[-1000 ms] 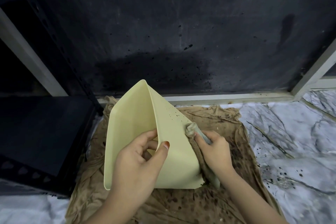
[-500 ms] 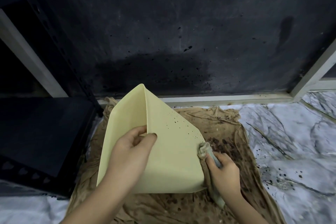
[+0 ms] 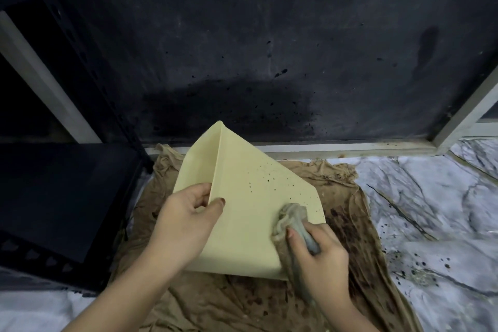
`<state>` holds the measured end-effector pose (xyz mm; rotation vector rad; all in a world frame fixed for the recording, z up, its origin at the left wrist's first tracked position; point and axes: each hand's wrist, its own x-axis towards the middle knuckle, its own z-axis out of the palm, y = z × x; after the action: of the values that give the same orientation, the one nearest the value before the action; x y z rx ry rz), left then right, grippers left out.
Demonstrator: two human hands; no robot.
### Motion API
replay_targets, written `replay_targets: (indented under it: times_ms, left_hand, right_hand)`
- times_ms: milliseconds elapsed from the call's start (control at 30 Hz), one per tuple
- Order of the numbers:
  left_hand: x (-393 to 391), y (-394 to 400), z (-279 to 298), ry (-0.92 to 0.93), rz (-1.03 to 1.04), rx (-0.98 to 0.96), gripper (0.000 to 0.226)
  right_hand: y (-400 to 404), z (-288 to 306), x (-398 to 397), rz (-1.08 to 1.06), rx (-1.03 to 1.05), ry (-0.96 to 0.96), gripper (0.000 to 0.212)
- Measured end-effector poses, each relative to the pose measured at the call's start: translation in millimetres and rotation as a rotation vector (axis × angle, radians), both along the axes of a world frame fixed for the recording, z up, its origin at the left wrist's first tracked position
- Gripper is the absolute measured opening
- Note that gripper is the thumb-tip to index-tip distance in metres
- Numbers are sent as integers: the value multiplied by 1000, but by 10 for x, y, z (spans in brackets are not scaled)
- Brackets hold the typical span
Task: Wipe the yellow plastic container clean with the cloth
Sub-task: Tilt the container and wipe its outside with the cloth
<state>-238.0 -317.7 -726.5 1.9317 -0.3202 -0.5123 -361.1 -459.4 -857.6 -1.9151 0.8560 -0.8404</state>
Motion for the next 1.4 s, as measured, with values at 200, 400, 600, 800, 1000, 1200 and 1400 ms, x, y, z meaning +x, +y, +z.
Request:
replay_targets:
  times_ms: [200,400,600,800,1000,1200,1400]
  left_hand:
    - [-26,-31,-95,-61,34,38,27]
    - [-84,-62,-111,-73,55,50,22]
    - [-103,-54,-97,-63,81,48,25]
    - [-138,-59,-110,-51,89,46,28]
    - [-170,-62,-95,-25,115,20,31]
    - [-208,-81,-66,-38,114,28,31]
    - [-245,-78,-122,-126,58,35,19]
  right_hand:
    - [238,309,304,142,-141,-28,47]
    - [93,478,578,135,-118,-20,34]
    - [-250,256,559,2,-25,114,31]
    - [-568,-103,244,-146,87,244,25]
    - [-448,-288,-39,-250,219,220,29]
    - [66,25,25,-142,152,72,20]
    - [279,563,424,133,85,-37,24]
